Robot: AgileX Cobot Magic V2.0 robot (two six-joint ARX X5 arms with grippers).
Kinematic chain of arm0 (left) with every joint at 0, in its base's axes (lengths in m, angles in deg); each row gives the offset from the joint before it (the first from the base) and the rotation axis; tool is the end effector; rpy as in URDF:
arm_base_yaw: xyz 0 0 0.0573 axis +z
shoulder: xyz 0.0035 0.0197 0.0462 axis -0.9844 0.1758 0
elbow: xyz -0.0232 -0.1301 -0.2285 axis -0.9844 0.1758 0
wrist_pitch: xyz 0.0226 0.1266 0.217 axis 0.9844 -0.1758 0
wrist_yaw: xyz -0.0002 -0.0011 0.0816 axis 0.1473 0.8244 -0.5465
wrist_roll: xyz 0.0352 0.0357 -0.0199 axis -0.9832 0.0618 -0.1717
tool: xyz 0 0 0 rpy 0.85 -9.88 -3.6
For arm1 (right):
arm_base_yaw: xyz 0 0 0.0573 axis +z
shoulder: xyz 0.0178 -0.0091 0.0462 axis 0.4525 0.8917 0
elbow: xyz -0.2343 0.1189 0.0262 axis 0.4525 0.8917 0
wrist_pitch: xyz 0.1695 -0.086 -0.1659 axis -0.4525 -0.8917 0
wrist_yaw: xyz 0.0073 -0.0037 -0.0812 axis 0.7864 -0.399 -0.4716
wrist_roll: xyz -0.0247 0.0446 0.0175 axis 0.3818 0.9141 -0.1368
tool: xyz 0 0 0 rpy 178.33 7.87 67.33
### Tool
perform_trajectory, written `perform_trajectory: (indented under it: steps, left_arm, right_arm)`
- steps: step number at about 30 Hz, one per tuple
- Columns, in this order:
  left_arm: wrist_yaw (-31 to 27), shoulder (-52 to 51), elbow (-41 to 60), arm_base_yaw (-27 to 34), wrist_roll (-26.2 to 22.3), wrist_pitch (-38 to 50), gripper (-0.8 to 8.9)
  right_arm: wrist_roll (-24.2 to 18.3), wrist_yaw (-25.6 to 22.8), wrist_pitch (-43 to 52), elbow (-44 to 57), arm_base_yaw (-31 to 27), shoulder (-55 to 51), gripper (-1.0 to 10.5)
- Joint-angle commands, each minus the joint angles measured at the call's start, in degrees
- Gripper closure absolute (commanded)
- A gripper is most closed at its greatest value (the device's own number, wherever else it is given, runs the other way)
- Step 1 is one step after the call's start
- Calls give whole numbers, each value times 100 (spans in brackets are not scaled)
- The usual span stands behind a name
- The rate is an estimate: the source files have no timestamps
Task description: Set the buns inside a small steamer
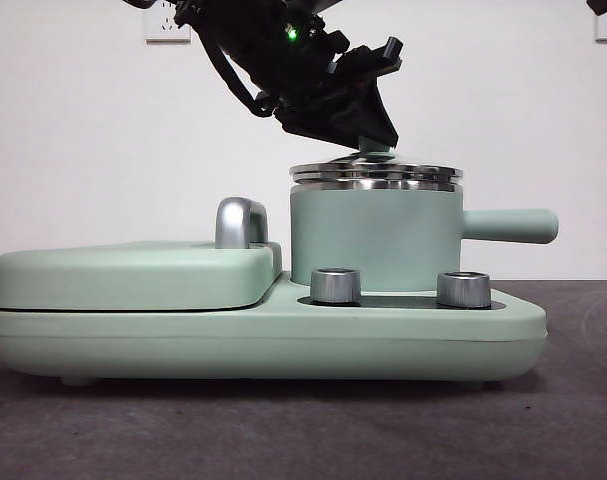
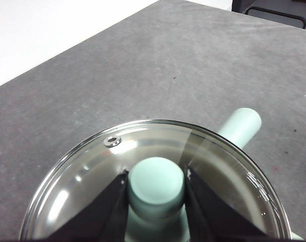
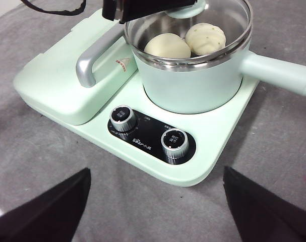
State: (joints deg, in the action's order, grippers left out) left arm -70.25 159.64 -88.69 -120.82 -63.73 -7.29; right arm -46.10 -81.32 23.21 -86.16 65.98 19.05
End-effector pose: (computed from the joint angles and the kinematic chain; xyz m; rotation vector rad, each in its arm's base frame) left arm 0.3005 -0.2660 0.2779 0.2433 0.3076 -0.8690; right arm 0.0719 0.0582 0.2795 0.0611 0.5416 0.6027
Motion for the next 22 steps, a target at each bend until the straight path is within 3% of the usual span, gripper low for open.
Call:
perform_trajectory:
  steps: [1, 22]
  left_arm:
    - [81, -66, -116, -44, 17, 149, 805]
    - [59, -63, -116, 44, 0, 114, 805]
  right_arm:
    - [57, -28, 35, -59, 55, 26, 532]
    - [55, -136, -31, -59, 55, 26, 531]
